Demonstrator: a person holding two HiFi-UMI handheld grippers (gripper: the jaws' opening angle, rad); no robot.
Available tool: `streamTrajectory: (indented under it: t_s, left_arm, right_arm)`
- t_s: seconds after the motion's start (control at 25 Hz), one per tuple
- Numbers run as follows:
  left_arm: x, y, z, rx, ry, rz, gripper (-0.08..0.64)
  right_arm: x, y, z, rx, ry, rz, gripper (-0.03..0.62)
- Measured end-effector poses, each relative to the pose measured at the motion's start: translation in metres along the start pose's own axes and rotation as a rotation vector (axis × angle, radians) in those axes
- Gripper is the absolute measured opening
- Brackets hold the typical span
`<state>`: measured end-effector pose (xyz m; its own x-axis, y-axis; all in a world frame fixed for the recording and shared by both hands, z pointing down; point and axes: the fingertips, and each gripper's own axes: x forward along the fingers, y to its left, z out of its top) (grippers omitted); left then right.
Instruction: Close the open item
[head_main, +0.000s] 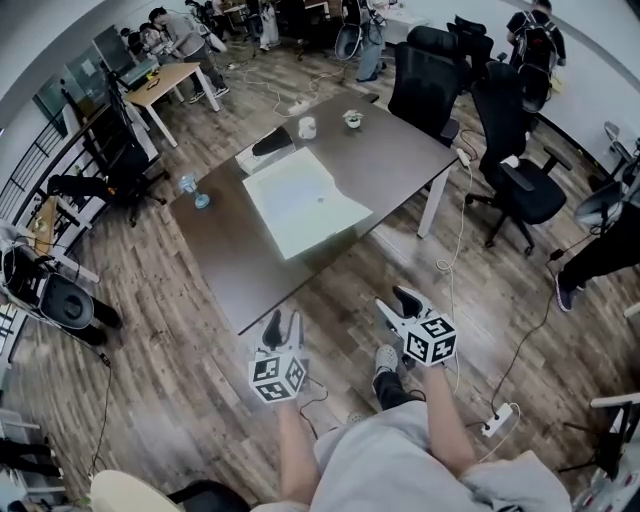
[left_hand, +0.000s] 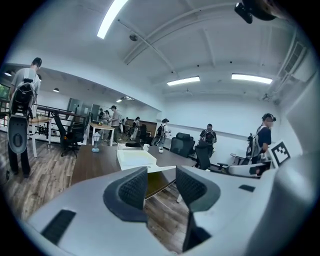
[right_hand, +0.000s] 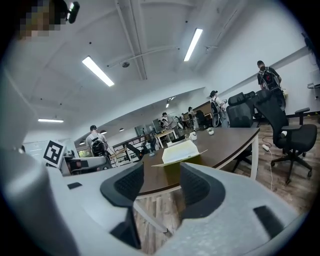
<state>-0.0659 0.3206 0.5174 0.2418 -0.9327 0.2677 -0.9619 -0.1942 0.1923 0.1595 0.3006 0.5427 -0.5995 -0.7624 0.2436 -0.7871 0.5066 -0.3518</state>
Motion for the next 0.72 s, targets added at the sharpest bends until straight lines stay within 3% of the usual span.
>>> streamTrajectory:
  t_s: [0.32, 0.72]
  left_arm:
    - [0.075, -0.004, 0.017, 0.035, 0.024, -0.001, 0.196]
    - [0.145, -0.01, 0.047, 0.055, 0.001, 0.058, 0.224]
  right_arm:
    - [0.049, -0.054, 0.03, -0.02, 0.017, -0.001, 0.259]
    - [0.098, -0.109, 0.07, -0.066, 0.035, 0.048, 0.284]
